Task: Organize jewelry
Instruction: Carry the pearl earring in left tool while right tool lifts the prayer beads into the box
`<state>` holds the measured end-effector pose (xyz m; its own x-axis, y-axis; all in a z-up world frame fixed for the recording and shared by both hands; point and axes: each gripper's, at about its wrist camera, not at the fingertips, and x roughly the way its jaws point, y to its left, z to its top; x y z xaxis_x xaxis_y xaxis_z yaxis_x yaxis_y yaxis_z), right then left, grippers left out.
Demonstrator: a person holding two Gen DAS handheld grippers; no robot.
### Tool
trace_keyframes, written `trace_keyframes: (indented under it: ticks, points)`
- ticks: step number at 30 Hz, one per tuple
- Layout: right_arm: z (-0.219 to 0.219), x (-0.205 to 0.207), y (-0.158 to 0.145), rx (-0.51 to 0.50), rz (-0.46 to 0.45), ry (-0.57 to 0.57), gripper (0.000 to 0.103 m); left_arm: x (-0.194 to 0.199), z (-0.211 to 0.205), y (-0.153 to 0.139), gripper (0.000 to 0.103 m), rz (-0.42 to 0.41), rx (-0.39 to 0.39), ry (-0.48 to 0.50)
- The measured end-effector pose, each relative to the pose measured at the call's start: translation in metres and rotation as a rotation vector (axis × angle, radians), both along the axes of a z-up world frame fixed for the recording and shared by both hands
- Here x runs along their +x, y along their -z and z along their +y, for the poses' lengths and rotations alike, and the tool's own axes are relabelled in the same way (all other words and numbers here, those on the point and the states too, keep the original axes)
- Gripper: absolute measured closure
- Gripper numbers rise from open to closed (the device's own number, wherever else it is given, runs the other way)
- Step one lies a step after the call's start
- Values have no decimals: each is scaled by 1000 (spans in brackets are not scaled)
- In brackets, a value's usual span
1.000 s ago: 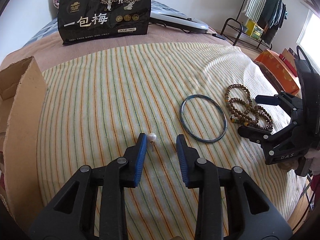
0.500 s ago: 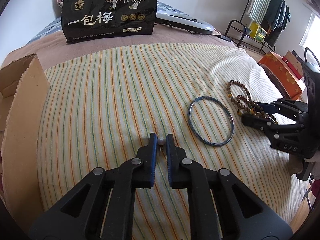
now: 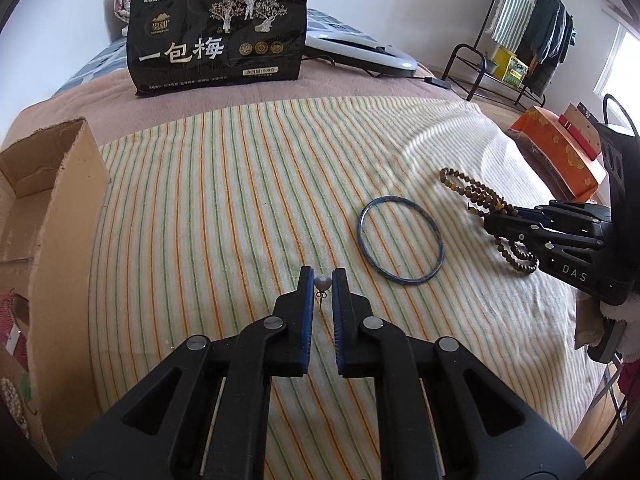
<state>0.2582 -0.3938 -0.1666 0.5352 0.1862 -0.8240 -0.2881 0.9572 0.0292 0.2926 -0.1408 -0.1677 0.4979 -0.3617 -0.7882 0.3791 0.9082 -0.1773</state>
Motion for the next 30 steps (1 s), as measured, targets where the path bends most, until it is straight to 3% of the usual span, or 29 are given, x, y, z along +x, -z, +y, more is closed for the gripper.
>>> trace_keyframes:
  ticks: [3,6,18,30]
  points:
    - [-2,-6,-10,5,-15,8,89,-6,2,-10,96,-15,-10,1]
    - [-5,-11,-22,14,-24,16,99,-12,5,-21,96,-30,-19,3]
    - [-11,-36,-74,48,-91,52,99,-37,24,-68,96,-96,-46,-3]
    - [9,-69,-136,56,-184,32,99,-71,52,-117,96,-177,-75,-18]
